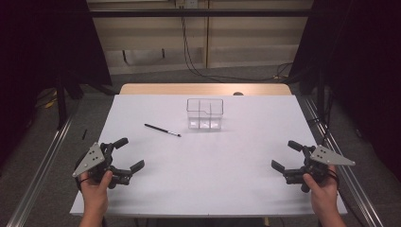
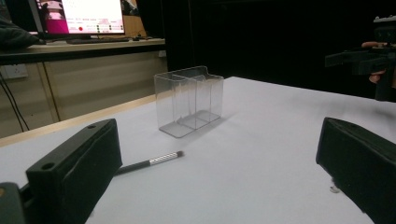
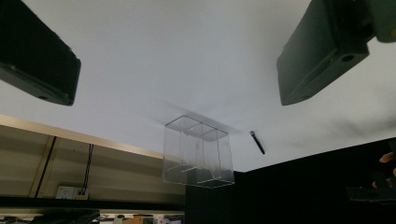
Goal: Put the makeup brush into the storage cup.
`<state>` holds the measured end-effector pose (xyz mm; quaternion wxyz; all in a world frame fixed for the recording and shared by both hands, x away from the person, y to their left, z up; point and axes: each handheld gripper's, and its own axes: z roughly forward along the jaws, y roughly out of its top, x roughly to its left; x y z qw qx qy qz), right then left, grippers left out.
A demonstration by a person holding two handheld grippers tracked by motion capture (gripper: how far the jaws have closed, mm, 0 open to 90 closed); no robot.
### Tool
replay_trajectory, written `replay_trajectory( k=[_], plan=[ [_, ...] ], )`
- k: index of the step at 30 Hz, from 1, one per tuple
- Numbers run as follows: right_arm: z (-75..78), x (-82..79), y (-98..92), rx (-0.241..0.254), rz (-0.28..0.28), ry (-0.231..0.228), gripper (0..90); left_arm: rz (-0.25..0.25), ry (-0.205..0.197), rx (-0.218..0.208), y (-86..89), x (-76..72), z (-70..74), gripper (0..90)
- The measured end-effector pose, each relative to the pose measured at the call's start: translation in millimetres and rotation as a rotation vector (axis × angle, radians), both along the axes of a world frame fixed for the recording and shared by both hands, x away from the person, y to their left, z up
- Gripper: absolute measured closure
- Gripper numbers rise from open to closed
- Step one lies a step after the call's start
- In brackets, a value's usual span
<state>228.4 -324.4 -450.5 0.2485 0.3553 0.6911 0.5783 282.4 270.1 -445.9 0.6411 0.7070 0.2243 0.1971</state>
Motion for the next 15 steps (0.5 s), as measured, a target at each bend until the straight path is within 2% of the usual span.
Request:
replay_trajectory(
  k=[1,3,8,15],
  plan=[
    [0.1,0.4,0.2,0.001,0.0,0.001,0.0,-0.003,0.003,-0.008,-0.8,-0.3,-0.4,0.0],
    [-0.2,1.6,0.8,0.003,0.003,-0.003,0.0,-0.007,0.005,0.008,-1.0,-1.0,-1.4,0.0],
    [-1.2,1.8,2.4,-0.003,0.007,0.001,0.0,-0.013,0.015,0.006,-2.0,-0.7,-3.2,0.0],
    [-0.8,0.3,3.2,-0.002,0.005,0.0,0.0,-0.021,0.009,0.002,-3.3,1.2,-3.7,0.0]
  ],
)
